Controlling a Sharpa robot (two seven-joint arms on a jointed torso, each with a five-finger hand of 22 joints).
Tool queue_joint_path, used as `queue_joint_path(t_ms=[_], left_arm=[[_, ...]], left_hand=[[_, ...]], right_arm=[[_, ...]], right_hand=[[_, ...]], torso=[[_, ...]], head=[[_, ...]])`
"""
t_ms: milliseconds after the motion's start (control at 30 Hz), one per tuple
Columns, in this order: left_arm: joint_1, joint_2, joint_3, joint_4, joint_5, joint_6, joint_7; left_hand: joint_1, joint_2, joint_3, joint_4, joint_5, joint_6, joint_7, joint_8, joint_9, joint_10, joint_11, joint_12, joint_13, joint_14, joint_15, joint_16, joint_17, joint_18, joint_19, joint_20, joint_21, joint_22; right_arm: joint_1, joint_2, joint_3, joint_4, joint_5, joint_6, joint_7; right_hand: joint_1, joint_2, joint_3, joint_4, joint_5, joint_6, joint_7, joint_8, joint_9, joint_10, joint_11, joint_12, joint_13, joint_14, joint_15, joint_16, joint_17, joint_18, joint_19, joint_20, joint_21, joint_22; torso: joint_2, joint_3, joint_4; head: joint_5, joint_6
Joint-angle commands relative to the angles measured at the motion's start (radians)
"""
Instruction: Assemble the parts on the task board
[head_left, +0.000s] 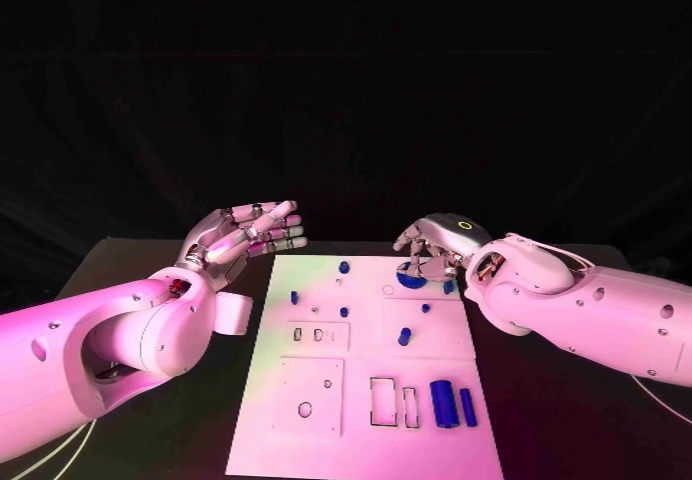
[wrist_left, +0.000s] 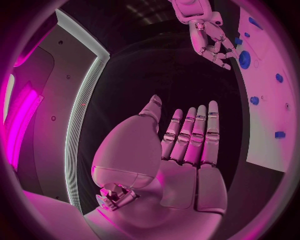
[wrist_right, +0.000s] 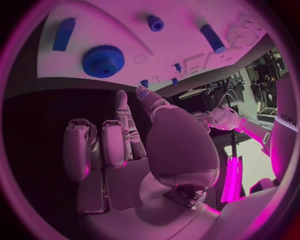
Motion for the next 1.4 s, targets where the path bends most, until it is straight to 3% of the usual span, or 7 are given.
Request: queue_joint_path(t_ms=[33,67,333,567,700,933,1400], left_arm=[[0.002,0.002,0.000,0.001,-0.003,0.019,0.004],[0.002,0.003,0.000,0.001,-0.003,0.019,0.003],[0.001,0.004,0.000,-0.002,-0.003,0.021,0.002],[0.001,0.010,0.000,-0.009,-0.003,0.021,0.001],[0.001,0.013,-0.001,-0.014,-0.003,0.023,0.002],[0.001,0.015,-0.001,-0.016,-0.003,0.023,0.002],[0.001,0.012,-0.001,-0.018,-0.003,0.021,0.002]], left_hand=[[-0.001,0.006,-0.001,-0.004,0.005,-0.009,0.070,-0.005,-0.001,-0.006,0.004,-0.006,-0.001,-0.005,0.002,-0.006,-0.001,0.005,-0.008,0.002,-0.003,-0.001],[-0.001,0.006,-0.001,-0.004,0.005,-0.009,0.070,-0.005,-0.001,-0.006,0.004,-0.006,-0.001,-0.005,0.002,-0.006,-0.001,0.005,-0.008,0.002,-0.003,-0.001],[-0.001,0.006,-0.001,-0.005,0.005,-0.008,0.070,-0.005,0.000,-0.006,0.004,-0.006,-0.001,-0.004,0.002,-0.006,0.000,0.005,-0.008,0.002,-0.003,-0.001],[-0.001,0.006,-0.001,-0.005,0.005,-0.008,0.070,-0.005,0.000,-0.006,0.004,-0.006,-0.001,-0.004,0.002,-0.006,0.000,0.005,-0.007,0.002,-0.003,-0.001],[-0.001,0.006,-0.001,-0.005,0.005,-0.008,0.070,-0.005,0.000,-0.006,0.004,-0.006,-0.001,-0.004,0.002,-0.006,0.000,0.005,-0.007,0.002,-0.003,-0.001],[-0.001,0.006,-0.001,-0.005,0.005,-0.008,0.070,-0.005,0.000,-0.006,0.004,-0.006,-0.001,-0.004,0.002,-0.006,0.000,0.005,-0.007,0.002,-0.003,-0.001],[-0.001,0.006,-0.001,-0.005,0.005,-0.008,0.070,-0.005,0.000,-0.006,0.004,-0.006,-0.001,-0.004,0.002,-0.006,0.000,0.005,-0.007,0.002,-0.002,-0.001]], right_arm=[[0.003,-0.015,0.001,0.004,0.067,0.068,0.051],[0.003,-0.019,0.001,0.003,0.068,0.078,0.050],[0.002,-0.022,0.001,-0.021,0.061,0.139,0.012],[0.000,0.001,0.000,-0.069,0.058,0.152,-0.011],[-0.001,0.014,0.000,-0.095,0.063,0.160,-0.015],[-0.007,0.035,-0.001,-0.125,0.064,0.174,-0.018],[-0.018,0.047,-0.003,-0.139,0.065,0.192,-0.020]], right_hand=[[0.019,0.002,-0.025,0.027,0.019,-0.018,0.007,0.020,0.015,-0.094,0.001,0.162,0.157,0.047,-0.004,0.012,0.013,-0.015,0.005,0.001,0.010,0.015],[0.018,0.004,-0.027,0.034,0.019,-0.026,0.006,0.021,0.017,-0.097,0.001,0.185,0.177,0.048,0.005,0.019,0.023,-0.015,0.007,-0.004,0.015,0.023],[0.019,-0.004,-0.056,0.073,0.013,-0.052,0.011,0.037,0.031,0.013,0.006,0.549,0.544,0.073,0.011,0.115,0.171,-0.027,0.028,0.002,0.054,0.081],[0.021,-0.010,-0.086,0.106,-0.011,-0.089,0.022,0.037,0.035,0.053,0.017,0.667,0.668,0.090,0.022,0.175,0.273,-0.034,0.040,0.012,0.076,0.115],[0.026,-0.010,-0.094,0.116,-0.012,-0.102,0.026,0.036,0.035,0.053,0.021,0.682,0.684,0.092,0.025,0.182,0.286,-0.035,0.042,0.015,0.081,0.122],[0.032,-0.008,-0.095,0.122,-0.007,-0.107,0.028,0.037,0.035,0.051,0.022,0.687,0.690,0.093,0.027,0.188,0.296,-0.036,0.044,0.017,0.085,0.128],[0.043,0.000,-0.094,0.127,0.005,-0.097,0.026,0.047,0.038,0.063,0.022,0.708,0.714,0.096,0.028,0.196,0.311,-0.039,0.049,0.019,0.095,0.143]], torso=[[-0.003,0.0046,-0.0048],[-0.004,0.0054,-0.0049],[-0.003,0.0047,-0.0059],[-0.003,0.0021,-0.0059],[-0.003,0.0021,-0.0028],[-0.003,0.0024,-0.0025],[-0.002,0.0037,-0.0055]], head=[[0.002,-0.001],[0.001,-0.001],[-0.003,-0.004],[-0.013,-0.007],[-0.018,-0.009],[-0.014,-0.013],[-0.007,-0.013]])
